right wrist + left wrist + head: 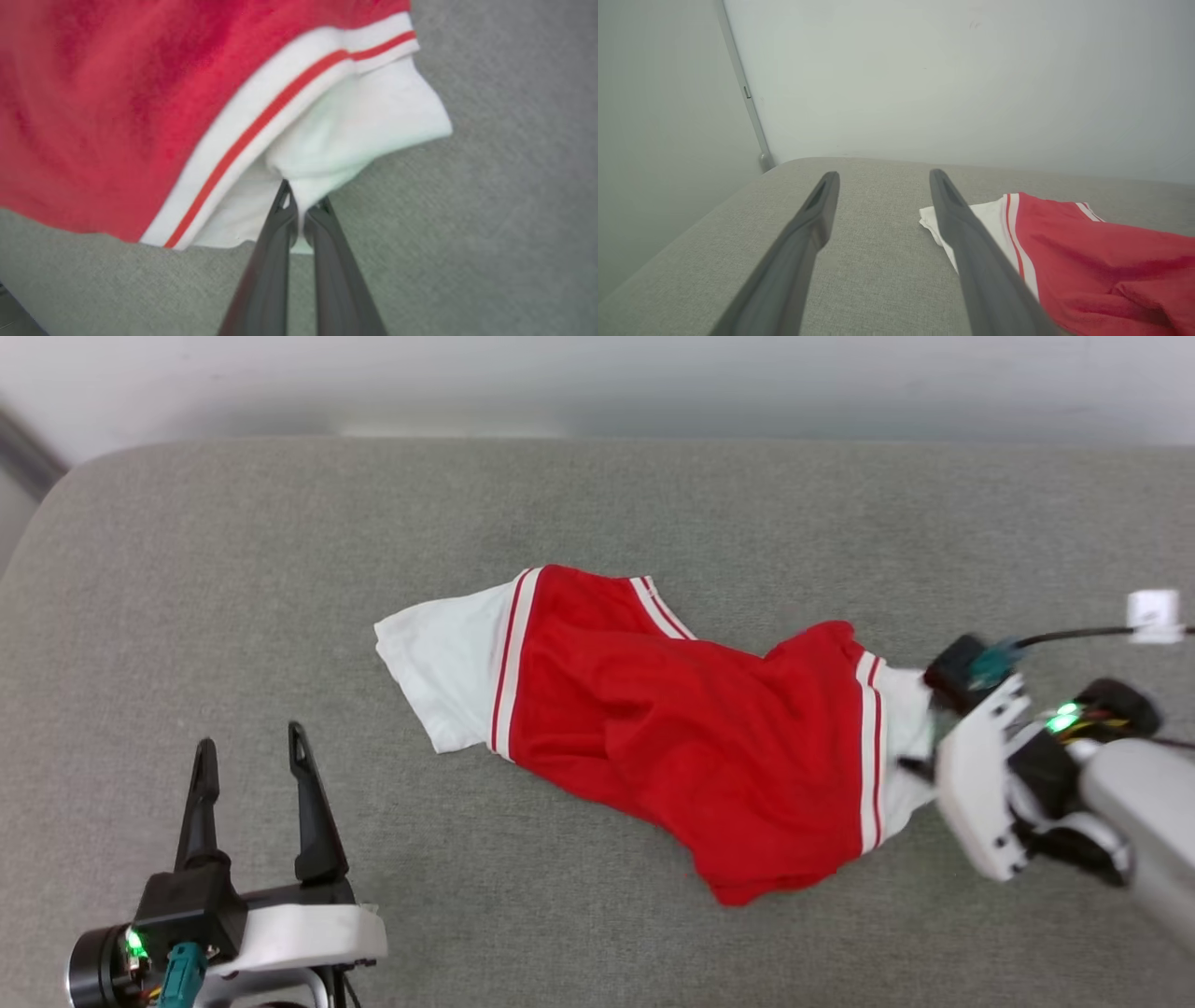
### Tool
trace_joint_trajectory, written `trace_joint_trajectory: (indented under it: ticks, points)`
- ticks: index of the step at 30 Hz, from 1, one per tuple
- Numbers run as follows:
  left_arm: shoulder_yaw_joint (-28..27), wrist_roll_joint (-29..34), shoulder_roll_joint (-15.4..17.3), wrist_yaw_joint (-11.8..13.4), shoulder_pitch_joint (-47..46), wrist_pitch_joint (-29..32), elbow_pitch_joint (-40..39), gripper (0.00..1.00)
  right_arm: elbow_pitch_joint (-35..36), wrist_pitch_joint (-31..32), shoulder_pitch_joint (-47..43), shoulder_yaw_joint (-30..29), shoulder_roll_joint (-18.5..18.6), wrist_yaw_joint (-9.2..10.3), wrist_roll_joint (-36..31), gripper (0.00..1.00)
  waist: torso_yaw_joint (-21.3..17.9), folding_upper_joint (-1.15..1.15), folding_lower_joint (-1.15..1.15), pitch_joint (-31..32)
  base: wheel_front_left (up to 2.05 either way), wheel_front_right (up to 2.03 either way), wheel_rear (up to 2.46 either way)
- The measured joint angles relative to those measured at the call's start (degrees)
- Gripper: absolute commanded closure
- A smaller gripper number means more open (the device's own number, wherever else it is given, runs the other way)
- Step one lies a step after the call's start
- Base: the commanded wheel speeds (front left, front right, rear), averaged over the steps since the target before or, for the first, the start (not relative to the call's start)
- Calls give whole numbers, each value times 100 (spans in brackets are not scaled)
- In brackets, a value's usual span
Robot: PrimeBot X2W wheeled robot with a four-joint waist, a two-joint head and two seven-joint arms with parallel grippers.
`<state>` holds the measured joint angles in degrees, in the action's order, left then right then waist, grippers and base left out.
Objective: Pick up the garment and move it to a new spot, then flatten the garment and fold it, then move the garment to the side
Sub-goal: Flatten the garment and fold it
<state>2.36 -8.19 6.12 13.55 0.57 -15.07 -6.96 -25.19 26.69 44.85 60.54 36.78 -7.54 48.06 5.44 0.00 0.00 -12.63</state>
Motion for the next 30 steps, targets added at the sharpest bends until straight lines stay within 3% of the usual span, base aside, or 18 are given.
trace_joint_trajectory:
  ticks: [9,17,18,19,25,30]
  points:
    - [-208,194,-181,-292,160,0,55,0,132,-3,-199,-396,1071,2,445,100,-237,0,0,192,0,0,0]
    - [-253,268,-269,-450,174,0,245,0,-515,45,-881,-482,844,2,781,100,-284,0,0,158,0,0,0]
    - [-269,291,-272,-457,174,0,269,0,-567,-65,-915,-534,800,2,784,60,-294,0,0,172,0,0,0]
    - [-287,297,-275,-482,174,0,293,0,-622,-193,-950,-594,764,2,784,0,-308,0,0,193,0,0,0]
    - [-525,294,-270,-609,116,0,378,0,-576,-1350,-1090,-1031,660,2,347,0,-395,0,0,397,0,0,0]
    - [-672,309,-70,-856,-118,0,461,0,-427,-2754,-1218,-1871,519,2,-280,0,-546,0,0,490,0,0,0]
